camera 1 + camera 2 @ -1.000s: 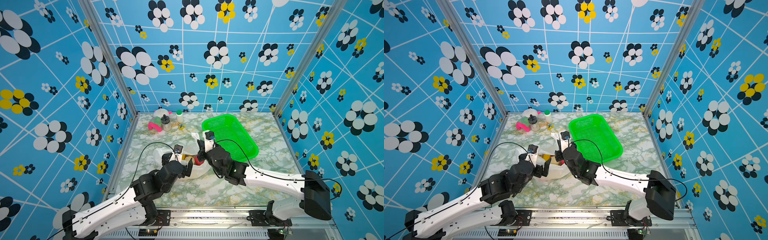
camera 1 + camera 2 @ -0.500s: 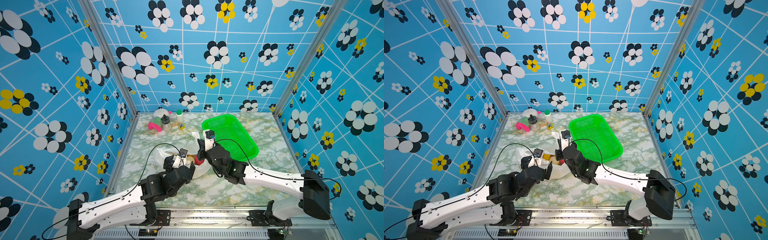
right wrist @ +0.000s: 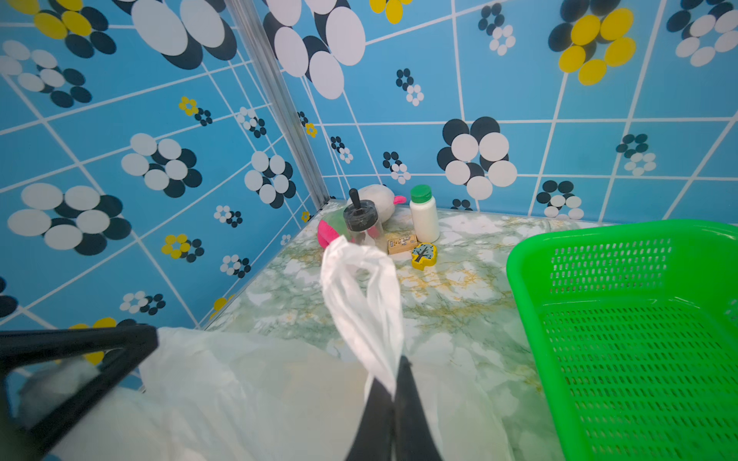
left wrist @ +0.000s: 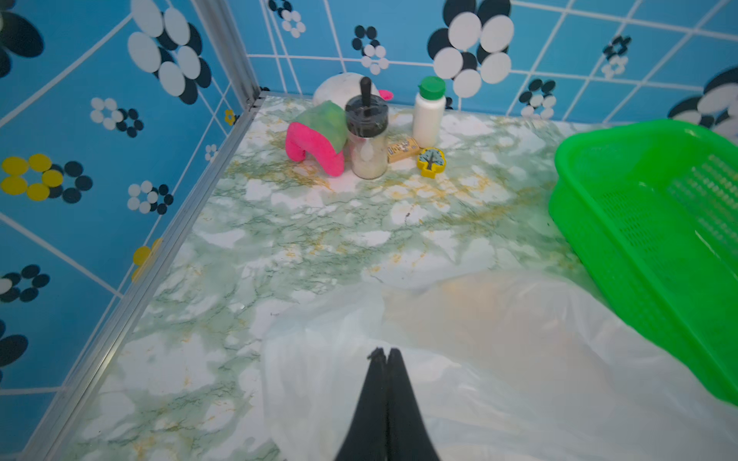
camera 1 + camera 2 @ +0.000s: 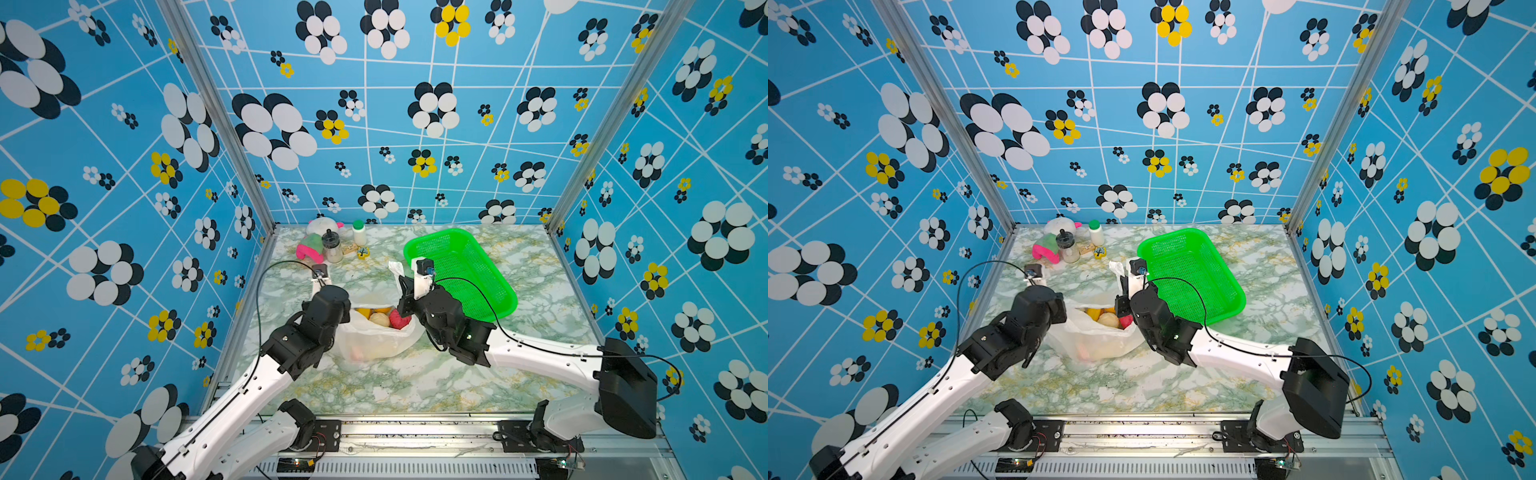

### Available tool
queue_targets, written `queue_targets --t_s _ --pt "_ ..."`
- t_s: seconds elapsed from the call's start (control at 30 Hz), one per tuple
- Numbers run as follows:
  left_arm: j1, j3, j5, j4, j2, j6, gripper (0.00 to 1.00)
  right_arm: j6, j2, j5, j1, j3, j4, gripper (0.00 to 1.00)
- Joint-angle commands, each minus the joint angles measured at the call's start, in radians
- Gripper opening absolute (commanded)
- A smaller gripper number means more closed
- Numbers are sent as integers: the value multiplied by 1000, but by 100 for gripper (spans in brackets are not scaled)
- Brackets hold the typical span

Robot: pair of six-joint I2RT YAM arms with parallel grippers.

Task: Untie the knot of the plastic bag and take out the fruit
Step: Open the plastic bag at the middle-left of the table.

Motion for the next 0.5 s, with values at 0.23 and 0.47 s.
queue_targets --t_s 0.23,0.47 --pt "266 328 420 -28 94 -22 0 -4 222 -9 -98 501 -169 0" --pt "264 338 333 -54 -30 -14 0 28 172 85 -98 434 -160 0"
